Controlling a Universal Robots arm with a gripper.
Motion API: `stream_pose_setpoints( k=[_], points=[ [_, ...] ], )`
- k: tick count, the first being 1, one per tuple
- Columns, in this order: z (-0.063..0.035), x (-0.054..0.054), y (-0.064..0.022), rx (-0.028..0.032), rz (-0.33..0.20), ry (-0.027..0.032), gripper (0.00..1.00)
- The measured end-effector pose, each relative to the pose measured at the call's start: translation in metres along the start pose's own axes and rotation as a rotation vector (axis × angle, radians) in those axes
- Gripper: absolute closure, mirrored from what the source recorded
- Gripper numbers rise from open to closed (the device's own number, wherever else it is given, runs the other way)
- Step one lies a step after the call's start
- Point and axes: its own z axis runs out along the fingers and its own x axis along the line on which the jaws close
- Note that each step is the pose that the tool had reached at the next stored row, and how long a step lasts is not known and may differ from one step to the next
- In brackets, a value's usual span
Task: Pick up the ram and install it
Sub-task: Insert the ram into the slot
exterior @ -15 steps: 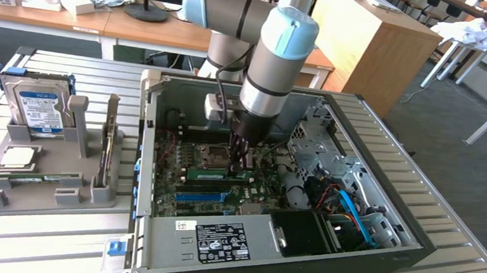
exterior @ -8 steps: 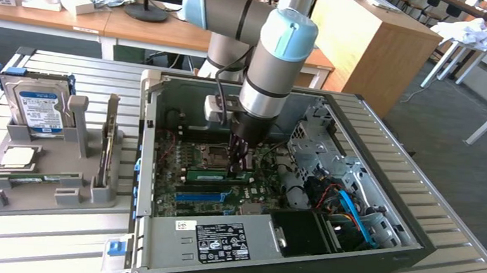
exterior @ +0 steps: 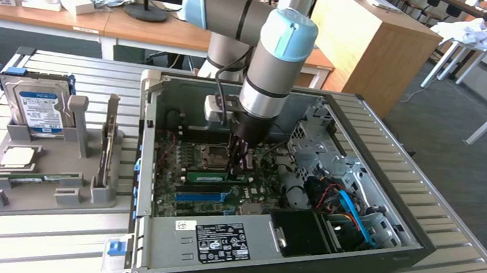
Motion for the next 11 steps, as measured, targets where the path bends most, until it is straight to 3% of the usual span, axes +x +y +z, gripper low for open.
stream_pose_setpoints(
  k=[6,11],
  points=[
    [-0.0021,0.0,0.0001,0.0,0.0,-0.0001,0.75],
    [-0.0136,0.0,0.0004,0.0,0.0,-0.0001,0.75]
  ],
)
